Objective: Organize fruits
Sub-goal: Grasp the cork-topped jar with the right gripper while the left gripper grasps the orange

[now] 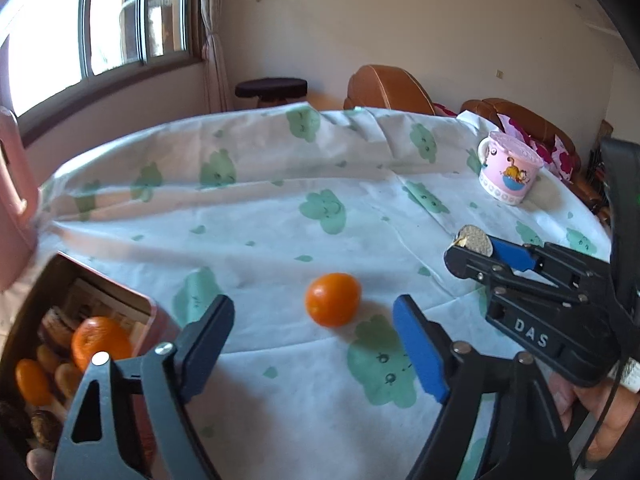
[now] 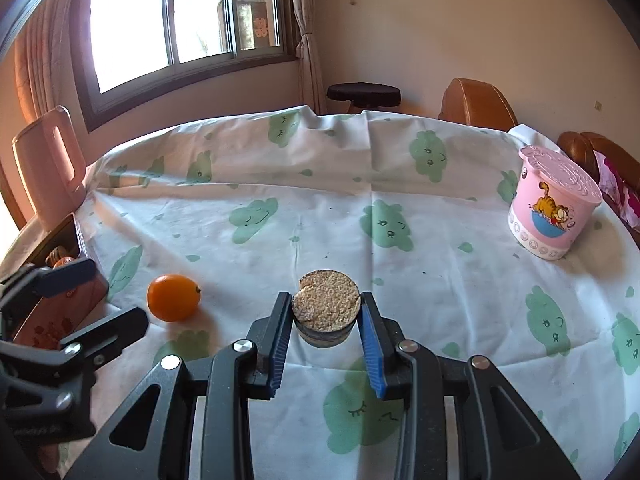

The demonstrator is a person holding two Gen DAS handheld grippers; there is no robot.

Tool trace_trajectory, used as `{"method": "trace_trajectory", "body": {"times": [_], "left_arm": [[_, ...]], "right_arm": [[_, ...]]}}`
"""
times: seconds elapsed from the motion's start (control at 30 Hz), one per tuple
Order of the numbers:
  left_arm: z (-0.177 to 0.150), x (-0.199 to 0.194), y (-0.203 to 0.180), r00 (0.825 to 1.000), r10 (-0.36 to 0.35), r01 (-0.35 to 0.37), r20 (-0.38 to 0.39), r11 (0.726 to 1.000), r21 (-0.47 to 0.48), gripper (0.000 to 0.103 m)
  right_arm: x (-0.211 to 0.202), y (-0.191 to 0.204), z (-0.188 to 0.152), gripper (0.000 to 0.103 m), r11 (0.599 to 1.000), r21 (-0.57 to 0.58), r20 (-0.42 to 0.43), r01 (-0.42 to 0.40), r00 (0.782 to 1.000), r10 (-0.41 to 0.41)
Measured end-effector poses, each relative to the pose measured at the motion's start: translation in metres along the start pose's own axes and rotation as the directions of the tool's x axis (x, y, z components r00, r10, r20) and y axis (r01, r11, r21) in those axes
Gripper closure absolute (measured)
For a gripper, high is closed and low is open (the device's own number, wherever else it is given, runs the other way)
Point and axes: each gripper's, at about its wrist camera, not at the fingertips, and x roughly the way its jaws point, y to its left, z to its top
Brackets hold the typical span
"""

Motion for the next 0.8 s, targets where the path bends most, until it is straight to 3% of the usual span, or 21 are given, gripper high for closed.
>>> {"method": "trace_trajectory", "body": {"times": [0.23,0.47,0.8], "left_arm": [[0.003,0.028,-0.002,0.994,-0.072,0.068,-0.084,0.996,-0.050,0.046],[0.004,0.042,-0.002,0.992,-0.072,0.066,-0.100,0.996,-0.058,0.064],[0.004,0.040,0.007,0.992,-0.097,0.090,-0.082,0.992,-0.088,0.066]], "right_arm": [[0.000,0.001,-0.001,0.068,1.000,0.004,-0.004,-0.012,1.000,0.012],[0.000,0.001,-0.001,0.068,1.000,0.001,-0.001,-0.014,1.000,0.014],[-0.004,0.007,-0.002,0.068,0.999,-0.023,0.024,-0.038,0.999,0.038]]}}
